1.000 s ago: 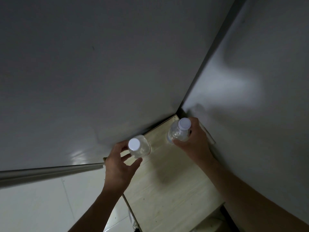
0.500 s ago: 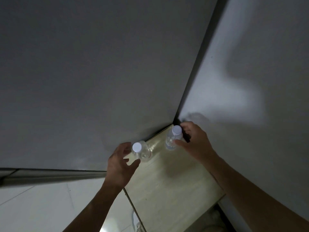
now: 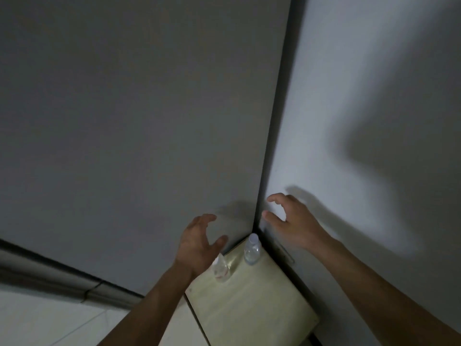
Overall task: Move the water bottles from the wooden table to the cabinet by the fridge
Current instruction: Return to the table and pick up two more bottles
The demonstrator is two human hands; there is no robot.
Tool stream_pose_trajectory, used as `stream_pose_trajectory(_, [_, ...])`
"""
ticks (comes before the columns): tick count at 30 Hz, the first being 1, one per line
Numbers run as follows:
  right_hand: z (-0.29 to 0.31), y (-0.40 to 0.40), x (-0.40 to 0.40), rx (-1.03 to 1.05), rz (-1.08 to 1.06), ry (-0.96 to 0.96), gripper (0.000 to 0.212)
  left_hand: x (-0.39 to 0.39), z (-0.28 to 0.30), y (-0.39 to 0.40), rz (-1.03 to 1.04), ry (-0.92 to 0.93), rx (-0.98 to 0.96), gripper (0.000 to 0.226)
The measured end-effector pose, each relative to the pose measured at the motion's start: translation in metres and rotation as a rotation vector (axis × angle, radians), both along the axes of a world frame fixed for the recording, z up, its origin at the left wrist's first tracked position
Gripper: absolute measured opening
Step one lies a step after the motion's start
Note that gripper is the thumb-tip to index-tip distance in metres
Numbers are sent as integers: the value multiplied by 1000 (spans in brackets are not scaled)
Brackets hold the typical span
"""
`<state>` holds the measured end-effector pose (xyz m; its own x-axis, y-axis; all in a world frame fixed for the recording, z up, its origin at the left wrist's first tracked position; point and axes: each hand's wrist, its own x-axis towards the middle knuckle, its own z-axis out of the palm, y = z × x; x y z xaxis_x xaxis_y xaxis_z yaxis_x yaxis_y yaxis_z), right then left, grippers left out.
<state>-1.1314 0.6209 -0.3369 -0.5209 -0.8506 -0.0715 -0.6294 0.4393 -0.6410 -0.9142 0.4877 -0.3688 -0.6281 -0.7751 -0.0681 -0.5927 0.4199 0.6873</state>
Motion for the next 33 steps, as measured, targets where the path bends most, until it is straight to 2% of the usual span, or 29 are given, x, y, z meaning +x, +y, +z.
stream_pose_trajectory(7, [79, 19, 15, -126, -16, -12, 44, -2, 92, 11, -120, -15, -172, 54])
stream_pose_trajectory(12, [103, 40, 17, -161, 11, -30, 48, -8, 124, 19, -116, -7, -241, 51])
stream_pose_trajectory(17, [115, 69, 11, -146, -44, 5, 46, -27, 133, 37, -175, 10, -211, 49])
stream_pose_trajectory(25, [136, 128, 29, -95, -272, 57, 45, -75, 138, 48, -432, 55, -122, 50])
stream_pose_trajectory(29, [151, 153, 62, -18, -436, 164, 52, -84, 131, 57, -610, 117, -82, 50])
stream_pose_trajectory(33, [165, 174, 113, 1, -613, 214, 50, -83, 129, 67, -806, 127, -88, 51])
